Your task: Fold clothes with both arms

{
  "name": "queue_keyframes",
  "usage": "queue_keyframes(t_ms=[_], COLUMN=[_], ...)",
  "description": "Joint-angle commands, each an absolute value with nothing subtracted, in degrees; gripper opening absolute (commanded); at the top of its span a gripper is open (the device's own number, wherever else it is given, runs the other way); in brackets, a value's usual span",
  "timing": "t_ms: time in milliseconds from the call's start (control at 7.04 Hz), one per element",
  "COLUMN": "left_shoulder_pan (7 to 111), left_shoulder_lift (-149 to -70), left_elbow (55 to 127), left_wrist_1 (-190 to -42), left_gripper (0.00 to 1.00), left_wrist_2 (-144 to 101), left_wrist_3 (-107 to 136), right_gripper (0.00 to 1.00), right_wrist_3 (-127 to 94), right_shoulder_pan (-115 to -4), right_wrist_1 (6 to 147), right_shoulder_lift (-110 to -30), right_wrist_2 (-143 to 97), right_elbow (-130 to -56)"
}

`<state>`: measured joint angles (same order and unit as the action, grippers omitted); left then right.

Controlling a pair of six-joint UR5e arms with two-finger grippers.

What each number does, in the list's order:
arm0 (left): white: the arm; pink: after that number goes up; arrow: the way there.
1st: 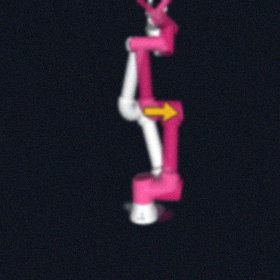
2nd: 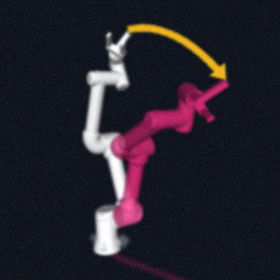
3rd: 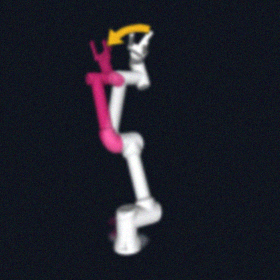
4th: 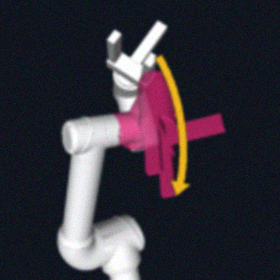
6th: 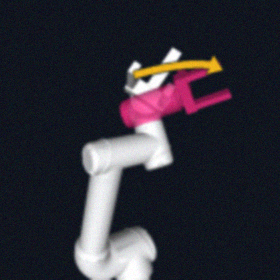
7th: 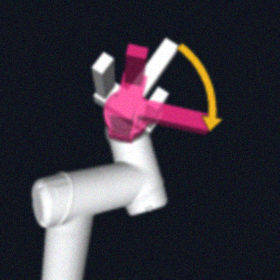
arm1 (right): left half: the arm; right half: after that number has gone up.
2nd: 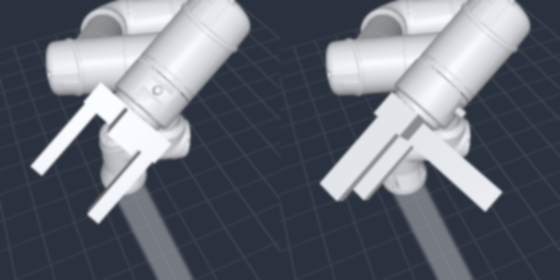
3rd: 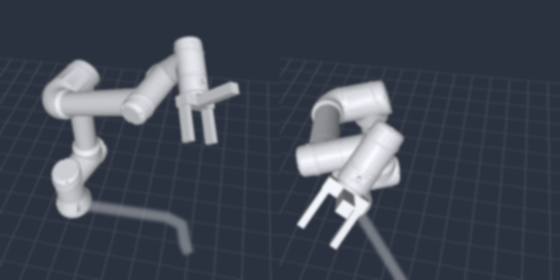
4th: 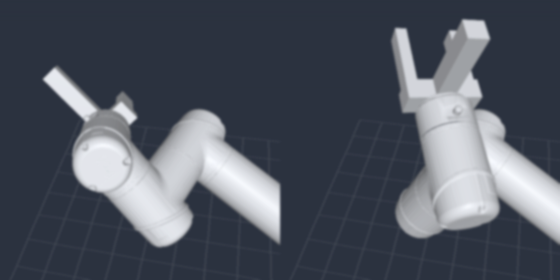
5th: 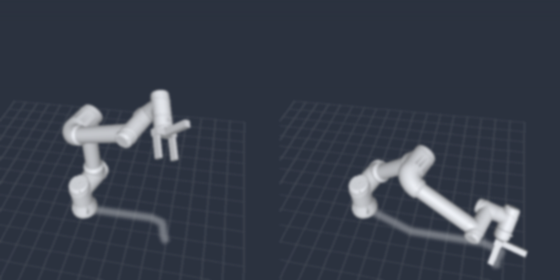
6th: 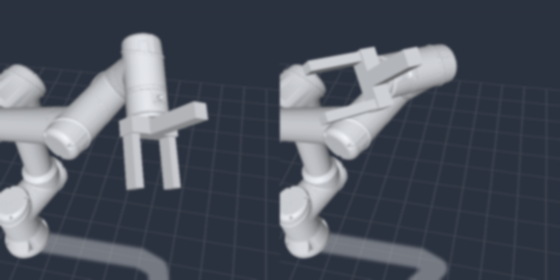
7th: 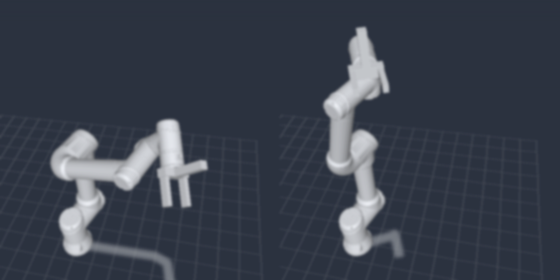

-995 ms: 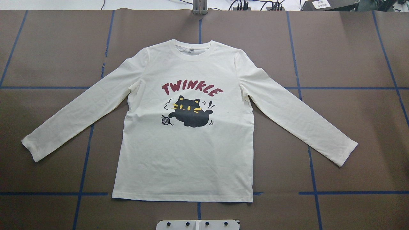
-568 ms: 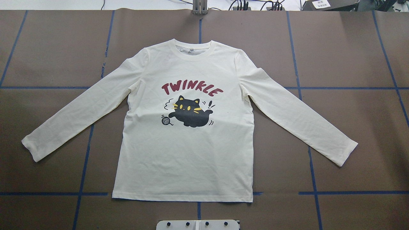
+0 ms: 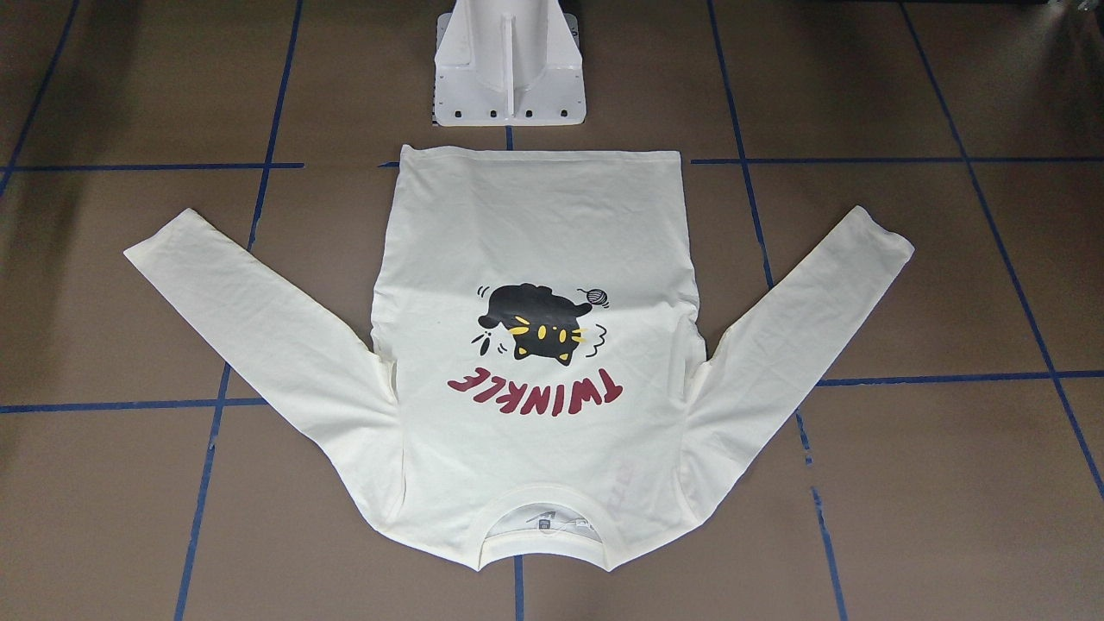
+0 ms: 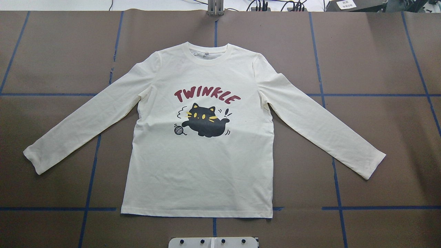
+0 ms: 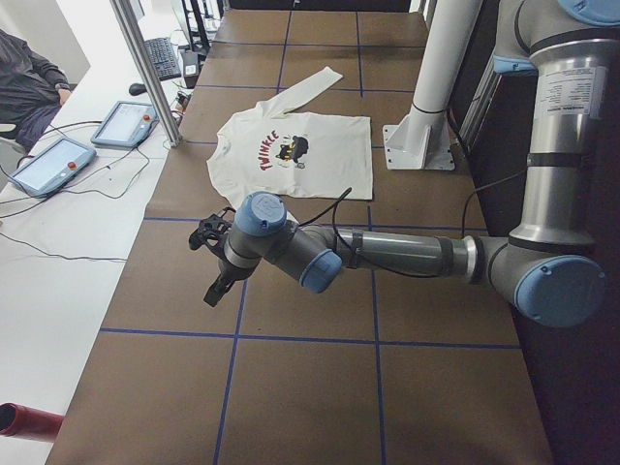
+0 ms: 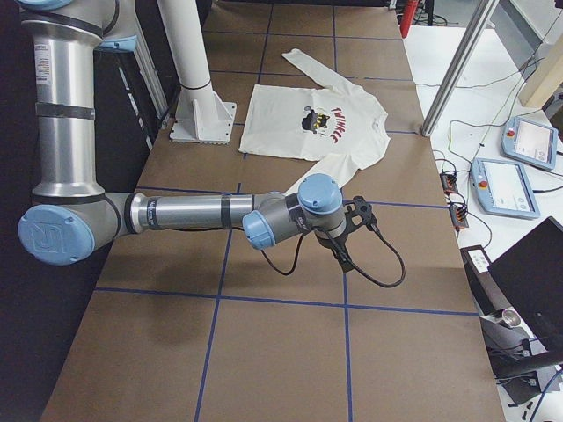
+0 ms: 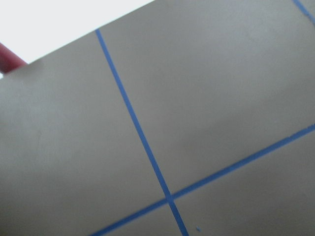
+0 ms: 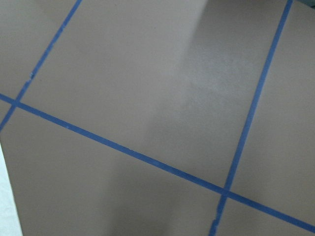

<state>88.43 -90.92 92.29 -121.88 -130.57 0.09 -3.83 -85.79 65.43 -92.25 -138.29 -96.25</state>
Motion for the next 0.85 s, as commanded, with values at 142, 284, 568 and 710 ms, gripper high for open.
queue_keyframes(t_ms=[142,284,568,710], left_shoulder_pan=[88.4,88.4,88.4,88.4], left_shoulder_lift=[-91.3,-91.5,-91.6,-91.6], left_elbow=[92.1,92.1,92.2,92.2], left_wrist_1=[-123.2,-123.2,-123.2,-123.2], left_gripper=[1.0,1.0,1.0,1.0], left_wrist_2=[-130.5,-130.5,-130.5,-130.5], left_wrist_3=[2.8,2.8,2.8,2.8], right_gripper=[0.91,0.8,0.7,0.66], right_wrist_3=[-48.7,-56.2,-59.4,-59.5], right_shoulder_pan=[-65.1,-58.9,-49.5,-48.6], right_wrist_1=[43.4,43.2,43.1,42.8], right_shoulder_lift=[-92.8,-93.6,-100.6,-103.3], right_wrist_2=[-130.0,-126.2,-118.4,-117.9], right_elbow=[-98.1,-99.9,-104.0,-103.9])
